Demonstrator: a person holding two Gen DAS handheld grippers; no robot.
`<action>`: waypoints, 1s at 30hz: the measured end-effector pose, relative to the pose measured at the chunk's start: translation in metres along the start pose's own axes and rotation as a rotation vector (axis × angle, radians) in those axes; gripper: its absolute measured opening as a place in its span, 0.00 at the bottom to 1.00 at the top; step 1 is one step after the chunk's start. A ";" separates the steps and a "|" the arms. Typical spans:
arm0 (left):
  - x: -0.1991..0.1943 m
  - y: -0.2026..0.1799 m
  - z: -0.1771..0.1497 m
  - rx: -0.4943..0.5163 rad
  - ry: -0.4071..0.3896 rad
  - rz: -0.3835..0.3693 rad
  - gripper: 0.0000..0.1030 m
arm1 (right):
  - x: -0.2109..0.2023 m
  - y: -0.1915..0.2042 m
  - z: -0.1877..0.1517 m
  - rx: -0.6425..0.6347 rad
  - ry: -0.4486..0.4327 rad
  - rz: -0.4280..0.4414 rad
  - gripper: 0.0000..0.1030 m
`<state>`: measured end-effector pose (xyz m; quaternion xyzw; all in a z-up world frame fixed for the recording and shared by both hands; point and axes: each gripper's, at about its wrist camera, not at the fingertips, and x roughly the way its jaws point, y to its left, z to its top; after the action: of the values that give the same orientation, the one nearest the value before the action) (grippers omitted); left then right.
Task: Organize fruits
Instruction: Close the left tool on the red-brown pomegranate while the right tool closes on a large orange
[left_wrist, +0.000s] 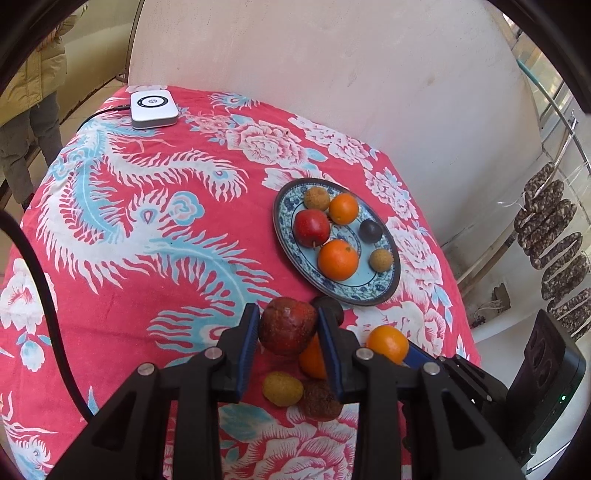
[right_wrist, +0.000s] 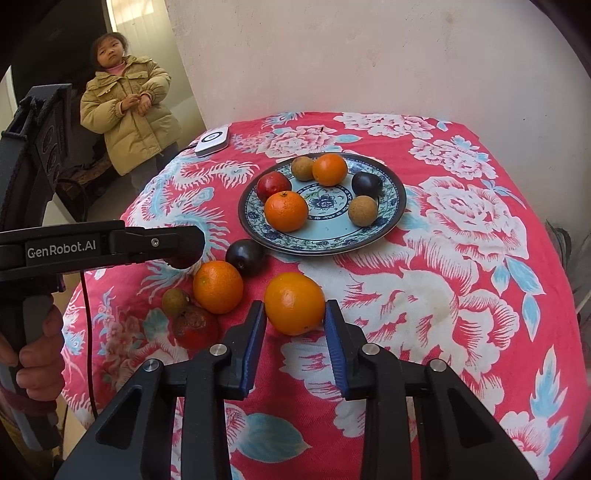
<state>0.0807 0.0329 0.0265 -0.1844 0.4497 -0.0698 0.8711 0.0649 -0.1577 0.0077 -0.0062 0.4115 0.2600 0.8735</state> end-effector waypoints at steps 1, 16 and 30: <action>-0.002 -0.002 0.000 0.004 -0.004 -0.002 0.33 | -0.002 0.000 0.001 0.001 -0.006 0.000 0.32; -0.006 -0.025 0.019 0.074 -0.036 0.012 0.33 | -0.017 -0.002 0.017 -0.018 -0.059 -0.005 0.32; 0.010 -0.035 0.042 0.093 -0.050 0.026 0.32 | -0.007 -0.001 0.052 -0.066 -0.096 -0.024 0.32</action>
<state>0.1225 0.0091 0.0542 -0.1393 0.4265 -0.0746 0.8906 0.0991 -0.1504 0.0468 -0.0275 0.3605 0.2627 0.8946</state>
